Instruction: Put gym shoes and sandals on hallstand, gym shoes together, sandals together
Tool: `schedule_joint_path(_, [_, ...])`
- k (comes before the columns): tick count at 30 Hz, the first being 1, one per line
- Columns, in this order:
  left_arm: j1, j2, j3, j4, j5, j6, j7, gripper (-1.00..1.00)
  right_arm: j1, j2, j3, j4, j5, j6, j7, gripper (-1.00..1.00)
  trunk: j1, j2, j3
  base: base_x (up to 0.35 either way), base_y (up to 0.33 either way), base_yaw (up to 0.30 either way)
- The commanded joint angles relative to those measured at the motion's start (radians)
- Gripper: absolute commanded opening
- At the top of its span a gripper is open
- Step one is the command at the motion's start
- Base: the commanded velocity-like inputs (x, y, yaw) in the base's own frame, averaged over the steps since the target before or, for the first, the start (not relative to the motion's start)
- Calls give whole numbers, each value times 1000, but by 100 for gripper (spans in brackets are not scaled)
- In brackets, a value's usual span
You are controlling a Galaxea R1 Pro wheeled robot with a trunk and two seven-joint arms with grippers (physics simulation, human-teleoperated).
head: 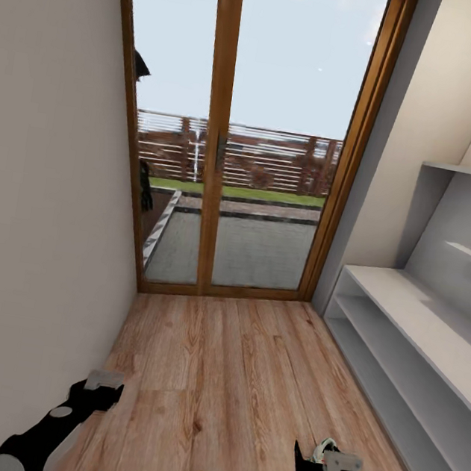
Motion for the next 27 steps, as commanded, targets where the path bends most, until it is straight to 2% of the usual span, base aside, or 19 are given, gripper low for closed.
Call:
schedule_joint_path(1, [-9, -6, 2, 0, -1, -2, -2, 100, -10, 0, 0, -2, -3, 5, 1, 100, 0, -1, -1, 0, 0, 0])
schedule_joint_path(8, [-38, -43, 0, -4, -1, -1, -4, 100, -56, 0, 0, -14, -7, 106, 4, 100, 0, -1, -1, 0, 0, 0])
schedule_joint_path(14, [-47, -58, -1, -5, -1, -1, -37, 100, -68, 2, -2, -14, -7, 192, 6, 100, 0, -1, -1, 0, 0, 0])
schedule_joint_path(21, [-51, -62, 1, -5, -1, 1, -110, 100, -71, 2, -3, -17, -6, 220, 7, 100, 0, -1, -1, 0, 0, 0])
schedule_joint_path(27, [-51, -65, 2, -7, -1, -11, -128, 100, -72, 2, -2, -17, -5, 225, 7, 100, 0, -1, -1, 0, 0, 0])
